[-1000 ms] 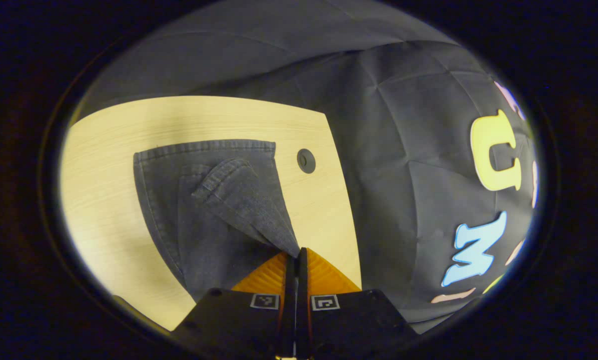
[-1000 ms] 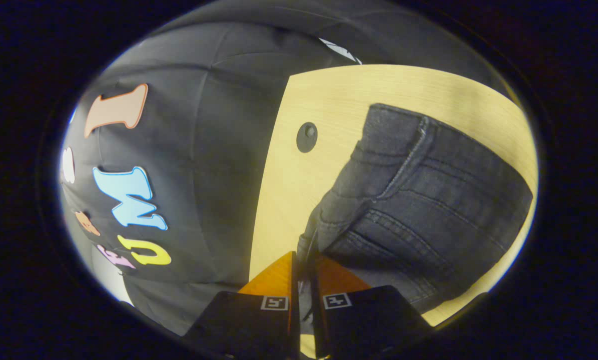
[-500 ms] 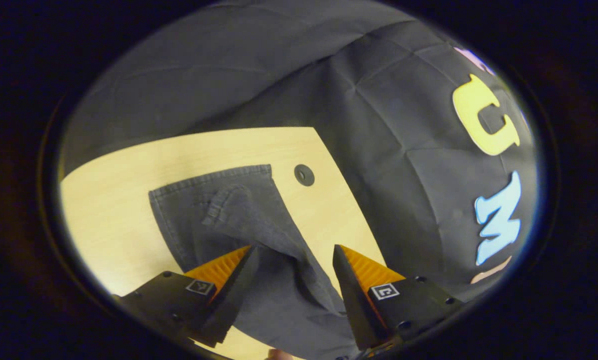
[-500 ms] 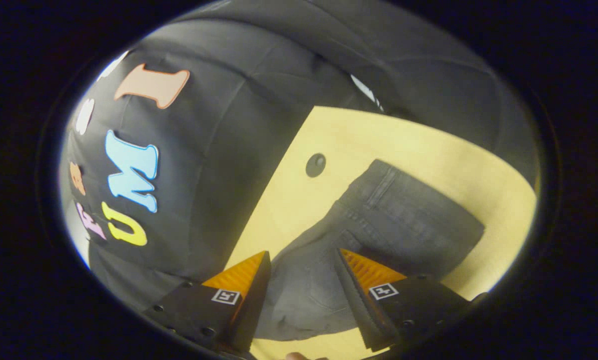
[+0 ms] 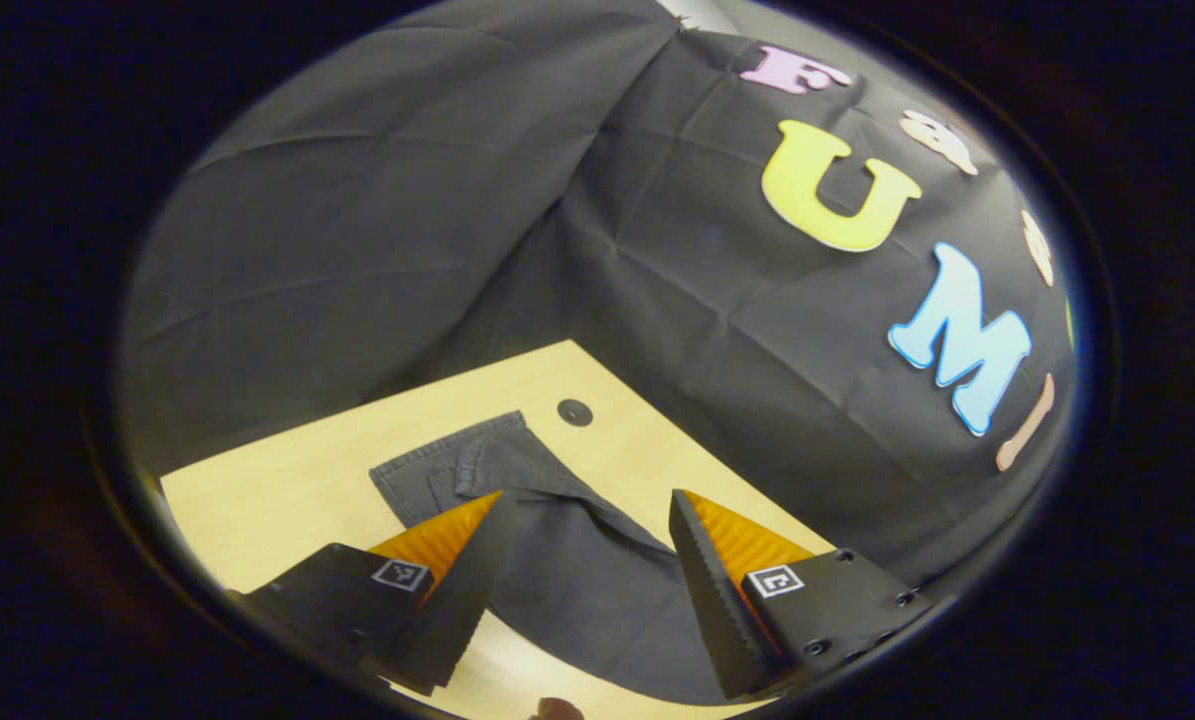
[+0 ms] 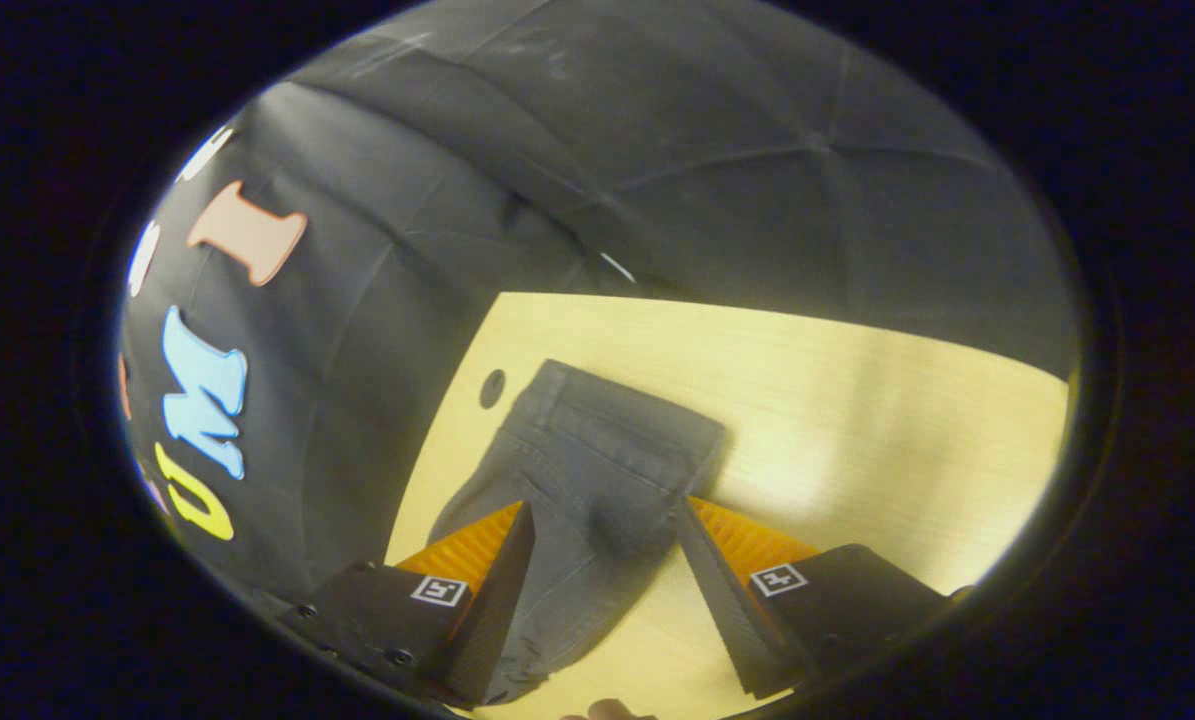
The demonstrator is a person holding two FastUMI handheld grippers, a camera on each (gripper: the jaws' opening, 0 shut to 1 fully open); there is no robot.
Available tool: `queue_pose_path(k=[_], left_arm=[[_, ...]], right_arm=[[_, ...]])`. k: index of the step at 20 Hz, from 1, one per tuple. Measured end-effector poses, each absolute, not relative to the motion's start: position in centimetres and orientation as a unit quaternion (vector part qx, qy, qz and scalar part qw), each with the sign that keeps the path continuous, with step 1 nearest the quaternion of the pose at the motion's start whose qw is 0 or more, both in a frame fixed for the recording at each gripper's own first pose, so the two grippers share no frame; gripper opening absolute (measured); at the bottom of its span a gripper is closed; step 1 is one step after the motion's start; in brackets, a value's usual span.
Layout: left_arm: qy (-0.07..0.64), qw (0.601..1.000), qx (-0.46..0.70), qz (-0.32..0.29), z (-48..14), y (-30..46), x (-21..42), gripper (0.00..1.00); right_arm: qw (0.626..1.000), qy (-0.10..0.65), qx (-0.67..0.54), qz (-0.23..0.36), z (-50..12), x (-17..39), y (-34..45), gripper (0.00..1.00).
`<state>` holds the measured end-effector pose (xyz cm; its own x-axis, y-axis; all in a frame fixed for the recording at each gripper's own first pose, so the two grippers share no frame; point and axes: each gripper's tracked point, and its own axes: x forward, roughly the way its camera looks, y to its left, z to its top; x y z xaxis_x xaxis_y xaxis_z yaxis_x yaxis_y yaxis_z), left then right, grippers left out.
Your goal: Grasp the waist and the cuffs of the jeans and fold them to make the two legs overlap; first hold the waist and fold one-third of the jeans toward the cuffs, then hold the cuffs and fold the remaining one-third in the same direction to finish folding.
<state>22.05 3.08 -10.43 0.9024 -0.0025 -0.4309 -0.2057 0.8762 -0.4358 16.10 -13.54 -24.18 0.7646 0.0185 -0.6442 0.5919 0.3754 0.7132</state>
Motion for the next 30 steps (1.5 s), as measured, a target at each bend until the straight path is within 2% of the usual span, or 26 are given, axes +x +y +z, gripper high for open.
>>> queue_pose_path(k=[2,6,7,8,9,14,16,18,19,20,30], left_arm=[[0.186,0.955,-0.224,0.052,-8.7,2.8,20.3,1.0],[0.174,0.959,-0.219,0.04,-6.8,1.3,16.8,0.99],[0.171,0.96,-0.219,0.04,-6.6,1.2,16.1,1.0],[0.166,0.961,-0.218,0.037,-6.3,0.9,15.3,1.0],[0.161,0.962,-0.217,0.037,-5.9,0.8,14.6,1.0],[0.169,0.961,-0.218,0.027,-6.3,-1.4,12.2,0.99],[0.173,0.958,-0.227,0.026,-6.5,-1.8,11.5,0.99],[0.176,0.957,-0.227,0.027,-6.8,-1.7,10.6,0.99],[0.176,0.958,-0.225,0.024,-6.6,-1.7,10.3,0.99],[0.174,0.958,-0.225,0.023,-6.4,-1.8,10.2,0.99],[0.189,0.957,-0.217,-0.04,-6.2,-6.0,10.4,0.99]], right_arm=[[0.761,0.298,0.546,-0.183,-25.6,16.3,-12.6,0.87],[0.764,0.292,0.536,-0.21,-26.6,16.6,-13.3,0.85],[0.765,0.29,0.534,-0.212,-26.9,17.1,-12.9,0.8],[0.77,0.284,0.531,-0.212,-26.8,17.7,-12.9,0.58],[0.777,0.282,0.525,-0.205,-27.3,18.2,-12.5,0.57],[0.794,0.259,0.527,-0.153,-26.7,17.5,-12.7,0.18],[0.803,0.244,0.527,-0.133,-25.9,17.2,-12.8,0.12],[0.82,0.228,0.509,-0.127,-24.8,16.0,-13.0,0.11],[0.829,0.222,0.498,-0.123,-24.4,14.7,-13.0,0.14],[0.836,0.217,0.49,-0.121,-23.9,13.2,-13.1,0.1],[0.872,0.142,0.45,-0.131,-16.8,1.5,-13.5,0.1]])
